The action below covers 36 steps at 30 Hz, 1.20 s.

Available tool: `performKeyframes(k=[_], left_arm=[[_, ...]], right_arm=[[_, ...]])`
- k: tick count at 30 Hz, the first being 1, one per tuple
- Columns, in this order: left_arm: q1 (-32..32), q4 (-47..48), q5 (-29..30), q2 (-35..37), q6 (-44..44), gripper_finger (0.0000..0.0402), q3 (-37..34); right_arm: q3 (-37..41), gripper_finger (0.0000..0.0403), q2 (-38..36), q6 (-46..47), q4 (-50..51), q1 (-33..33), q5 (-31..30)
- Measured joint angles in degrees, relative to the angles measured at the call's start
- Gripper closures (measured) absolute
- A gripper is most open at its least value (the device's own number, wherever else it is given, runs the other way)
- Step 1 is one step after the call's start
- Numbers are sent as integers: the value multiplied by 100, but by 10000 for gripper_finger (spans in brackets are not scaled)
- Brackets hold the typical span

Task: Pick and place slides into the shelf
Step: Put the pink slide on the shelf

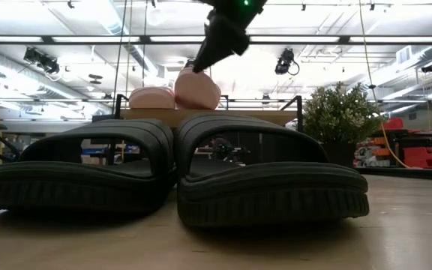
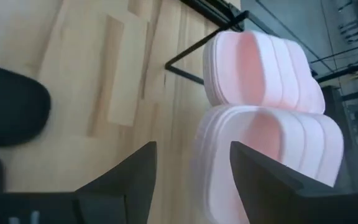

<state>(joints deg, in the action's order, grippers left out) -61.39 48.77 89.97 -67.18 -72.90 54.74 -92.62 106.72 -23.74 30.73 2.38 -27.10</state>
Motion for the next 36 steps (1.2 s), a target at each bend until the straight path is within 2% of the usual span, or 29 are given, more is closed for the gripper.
performKeyframes(k=[7,10,13,18,22,28,32,36], left_arm=[[-2,48,-62,2,8,306,0],[-2,59,-112,4,7,310,0],[-2,65,-121,4,4,314,0],[-2,74,-124,4,7,320,0],[-2,81,-125,4,7,322,1],[-2,81,-125,4,4,318,0],[4,80,-127,4,4,319,2],[20,79,-129,4,-22,324,0]], right_arm=[[0,194,263,-41,-218,-229,-31],[0,205,323,-32,-233,-318,-227],[0,247,328,-34,-235,-350,-328],[0,365,326,-52,-231,-334,-389],[0,366,325,12,-237,-334,-380],[0,332,325,129,-253,-361,-78],[0,338,325,72,-255,-392,24],[0,363,325,-61,-253,-372,-408]])
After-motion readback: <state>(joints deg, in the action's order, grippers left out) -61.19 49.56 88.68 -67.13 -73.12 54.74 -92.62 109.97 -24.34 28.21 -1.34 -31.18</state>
